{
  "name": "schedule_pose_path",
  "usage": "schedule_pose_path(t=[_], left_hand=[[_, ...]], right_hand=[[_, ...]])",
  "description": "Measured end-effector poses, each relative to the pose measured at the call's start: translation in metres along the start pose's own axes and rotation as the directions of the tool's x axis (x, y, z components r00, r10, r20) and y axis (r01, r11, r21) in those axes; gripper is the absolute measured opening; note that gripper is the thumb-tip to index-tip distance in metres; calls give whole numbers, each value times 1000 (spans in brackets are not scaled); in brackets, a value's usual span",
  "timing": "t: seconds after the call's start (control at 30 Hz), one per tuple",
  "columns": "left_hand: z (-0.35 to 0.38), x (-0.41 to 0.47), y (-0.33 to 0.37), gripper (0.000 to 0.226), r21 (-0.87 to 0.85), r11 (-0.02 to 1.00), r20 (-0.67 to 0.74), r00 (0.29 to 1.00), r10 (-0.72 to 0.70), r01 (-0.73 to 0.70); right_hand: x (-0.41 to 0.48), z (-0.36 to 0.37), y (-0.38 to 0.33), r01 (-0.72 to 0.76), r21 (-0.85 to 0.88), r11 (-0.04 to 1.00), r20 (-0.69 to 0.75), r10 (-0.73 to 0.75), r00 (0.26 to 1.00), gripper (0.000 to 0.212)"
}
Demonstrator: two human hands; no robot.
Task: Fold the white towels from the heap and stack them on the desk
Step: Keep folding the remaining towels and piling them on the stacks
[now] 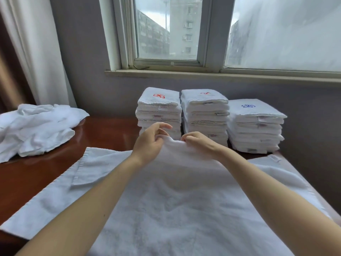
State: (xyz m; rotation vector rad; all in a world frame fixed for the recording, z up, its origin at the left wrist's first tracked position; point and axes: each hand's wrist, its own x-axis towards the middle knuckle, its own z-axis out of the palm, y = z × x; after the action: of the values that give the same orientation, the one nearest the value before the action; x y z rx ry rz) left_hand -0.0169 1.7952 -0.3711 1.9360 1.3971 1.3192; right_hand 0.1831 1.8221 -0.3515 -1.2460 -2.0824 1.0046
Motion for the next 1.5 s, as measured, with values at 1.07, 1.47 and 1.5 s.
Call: schedule_pose_path(t=[1.07, 1.47, 1.5], left_hand=[[12, -44, 16, 33, 372, 927, 249, 958, -146, 44], [121, -69, 74, 13, 309, 864, 418, 873, 252, -397], [131, -69, 78, 12, 303, 856, 427, 863, 270, -418]], right_hand=[[-150, -73, 23, -131, -688, 714, -186, 0, 982, 26], [-223, -89, 30, -608, -706, 364, -195, 725, 660, 18], [-230, -91, 31, -621, -706, 340, -211, 736, 643, 19]])
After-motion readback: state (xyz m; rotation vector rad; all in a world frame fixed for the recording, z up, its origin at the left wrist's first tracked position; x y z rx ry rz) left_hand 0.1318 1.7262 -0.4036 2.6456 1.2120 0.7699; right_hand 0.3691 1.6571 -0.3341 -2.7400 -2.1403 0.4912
